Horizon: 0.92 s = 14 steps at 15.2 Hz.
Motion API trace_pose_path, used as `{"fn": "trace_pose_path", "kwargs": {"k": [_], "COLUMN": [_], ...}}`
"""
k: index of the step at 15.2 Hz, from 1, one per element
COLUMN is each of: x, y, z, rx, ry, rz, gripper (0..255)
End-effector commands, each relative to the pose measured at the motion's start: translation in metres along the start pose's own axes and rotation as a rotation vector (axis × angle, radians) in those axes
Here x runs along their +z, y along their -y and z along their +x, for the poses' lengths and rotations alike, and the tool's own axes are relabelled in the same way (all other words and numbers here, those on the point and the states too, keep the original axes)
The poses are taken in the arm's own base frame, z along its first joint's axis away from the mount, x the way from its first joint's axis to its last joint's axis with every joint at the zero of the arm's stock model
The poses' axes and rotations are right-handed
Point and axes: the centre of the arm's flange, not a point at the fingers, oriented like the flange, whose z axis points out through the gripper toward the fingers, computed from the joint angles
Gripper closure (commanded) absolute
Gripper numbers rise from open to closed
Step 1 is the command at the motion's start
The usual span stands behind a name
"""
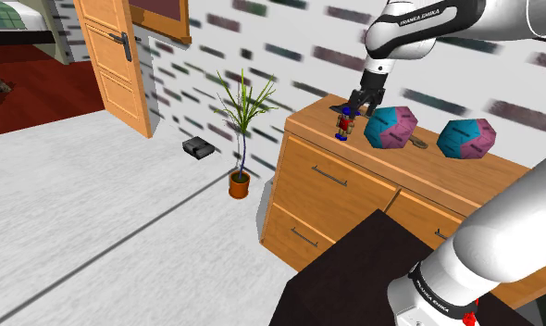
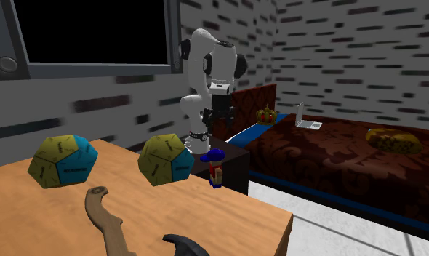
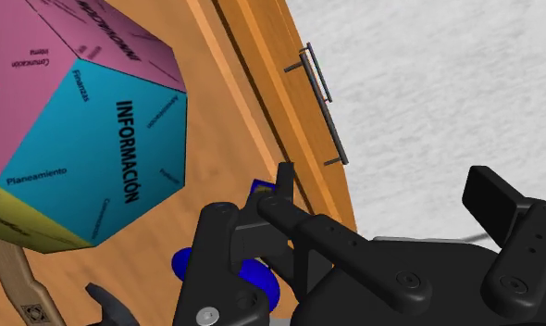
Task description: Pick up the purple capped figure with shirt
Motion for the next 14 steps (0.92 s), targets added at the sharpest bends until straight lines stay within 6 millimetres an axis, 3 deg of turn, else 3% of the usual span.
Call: {"fn": "trace_pose_path", "kwargs": {"k": [1, 7, 14], "x": [0.012, 0.043, 0.077], "y": [-0.02, -0.077, -0.08], "z": [0.016, 0.063, 0.068], "rx": [0.017, 0.066, 0.07], "ry": [-0.004, -0.017, -0.017], "rz": [0.004, 0.018, 0.019], "gripper": [0, 0, 0]}}
